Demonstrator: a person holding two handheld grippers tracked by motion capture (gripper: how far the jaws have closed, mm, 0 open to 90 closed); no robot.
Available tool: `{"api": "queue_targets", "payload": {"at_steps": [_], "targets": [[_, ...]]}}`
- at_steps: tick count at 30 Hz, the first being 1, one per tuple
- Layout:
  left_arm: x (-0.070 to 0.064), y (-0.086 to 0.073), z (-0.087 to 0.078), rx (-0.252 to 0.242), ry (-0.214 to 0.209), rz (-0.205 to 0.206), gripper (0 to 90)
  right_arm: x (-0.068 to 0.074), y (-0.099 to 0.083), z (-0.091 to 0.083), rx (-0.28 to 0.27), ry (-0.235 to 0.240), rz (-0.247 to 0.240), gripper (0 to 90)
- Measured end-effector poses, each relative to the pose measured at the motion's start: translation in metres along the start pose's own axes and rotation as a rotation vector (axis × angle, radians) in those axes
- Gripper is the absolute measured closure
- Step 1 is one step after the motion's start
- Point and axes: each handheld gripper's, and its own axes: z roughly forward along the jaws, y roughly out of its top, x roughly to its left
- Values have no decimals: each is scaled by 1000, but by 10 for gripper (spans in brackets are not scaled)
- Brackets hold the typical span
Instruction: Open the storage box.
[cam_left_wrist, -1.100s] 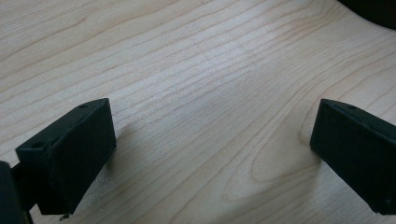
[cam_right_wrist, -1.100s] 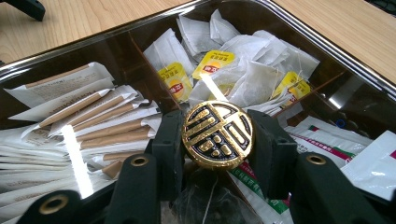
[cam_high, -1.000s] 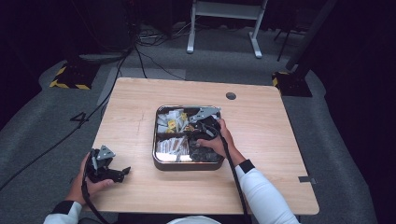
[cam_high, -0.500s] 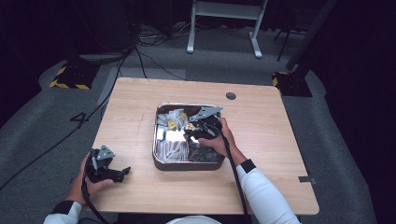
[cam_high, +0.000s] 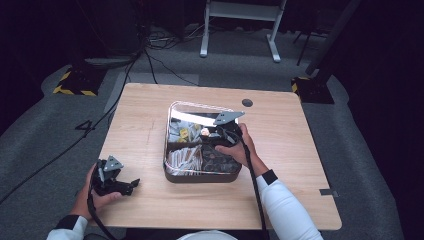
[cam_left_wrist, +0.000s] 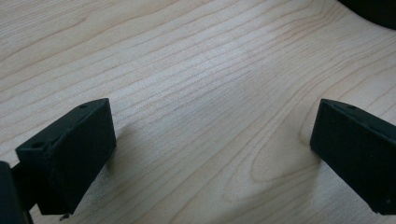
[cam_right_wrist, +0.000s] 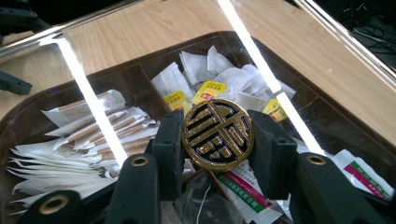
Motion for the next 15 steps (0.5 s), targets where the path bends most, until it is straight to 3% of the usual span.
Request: {"api": "queue_targets", "payload": {"at_steps": [15], "targets": [[0, 0, 0, 0, 0, -3, 4, -1, 6, -24, -55, -7, -4, 588]]}}
